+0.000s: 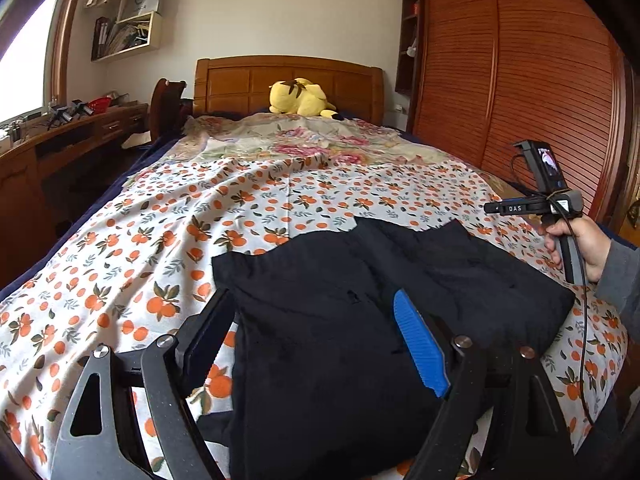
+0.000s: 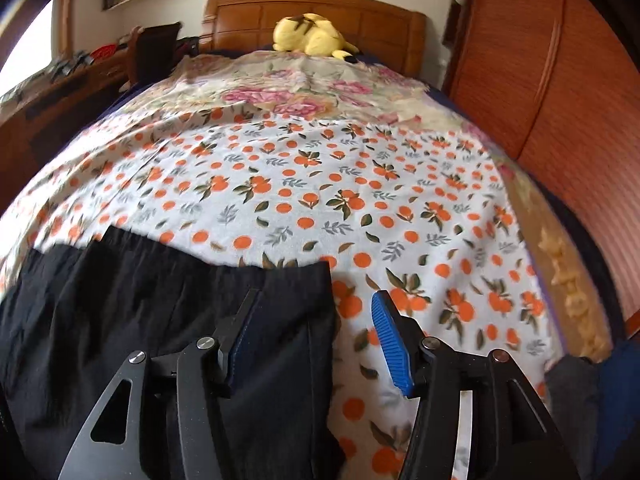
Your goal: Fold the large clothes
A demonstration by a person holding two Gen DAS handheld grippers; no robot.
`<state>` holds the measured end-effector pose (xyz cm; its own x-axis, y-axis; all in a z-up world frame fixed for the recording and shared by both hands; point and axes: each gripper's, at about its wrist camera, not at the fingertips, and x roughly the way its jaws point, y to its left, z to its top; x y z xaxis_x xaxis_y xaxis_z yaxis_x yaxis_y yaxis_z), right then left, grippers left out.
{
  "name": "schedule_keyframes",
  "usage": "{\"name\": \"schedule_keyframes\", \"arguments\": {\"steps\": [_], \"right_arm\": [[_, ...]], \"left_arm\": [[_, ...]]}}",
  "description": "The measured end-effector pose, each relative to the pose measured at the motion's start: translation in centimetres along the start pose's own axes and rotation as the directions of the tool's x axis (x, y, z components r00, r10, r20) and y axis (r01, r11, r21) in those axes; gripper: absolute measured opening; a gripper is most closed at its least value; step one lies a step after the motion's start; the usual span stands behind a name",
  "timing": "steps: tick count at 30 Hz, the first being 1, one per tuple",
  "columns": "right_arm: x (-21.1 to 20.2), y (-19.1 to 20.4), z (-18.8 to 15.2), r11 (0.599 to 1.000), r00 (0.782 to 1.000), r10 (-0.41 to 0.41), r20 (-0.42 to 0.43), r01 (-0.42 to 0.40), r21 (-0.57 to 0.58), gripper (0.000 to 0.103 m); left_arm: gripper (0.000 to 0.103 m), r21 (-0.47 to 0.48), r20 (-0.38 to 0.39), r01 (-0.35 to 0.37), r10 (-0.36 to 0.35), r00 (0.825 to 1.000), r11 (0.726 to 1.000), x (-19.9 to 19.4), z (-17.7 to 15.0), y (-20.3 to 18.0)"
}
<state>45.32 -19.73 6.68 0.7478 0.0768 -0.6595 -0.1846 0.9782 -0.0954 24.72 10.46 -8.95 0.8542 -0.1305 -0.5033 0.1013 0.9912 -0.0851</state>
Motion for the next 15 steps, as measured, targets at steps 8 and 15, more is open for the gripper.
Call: {"name": "schedule_keyframes", "arguments": {"steps": [8, 15], "right_arm": [[-5.6, 2.7, -8.3, 0.981, 0.987, 0.156, -0.028, -0.158, -0.114, 0.057], [-6.2, 2.0, -14.0, 0.980, 0.983, 0.159, -0.086, -0.168, -0.107, 0.057]], "left_arm": [[0.082, 0.044, -0.038, 0.060, -0.059, 0.998, 0.997, 0.2, -1.0, -3.3], [0.082, 0.082, -0.079, 0.099, -0.093, 0.993, 0.992, 0.6, -2.4, -6.2]]}}
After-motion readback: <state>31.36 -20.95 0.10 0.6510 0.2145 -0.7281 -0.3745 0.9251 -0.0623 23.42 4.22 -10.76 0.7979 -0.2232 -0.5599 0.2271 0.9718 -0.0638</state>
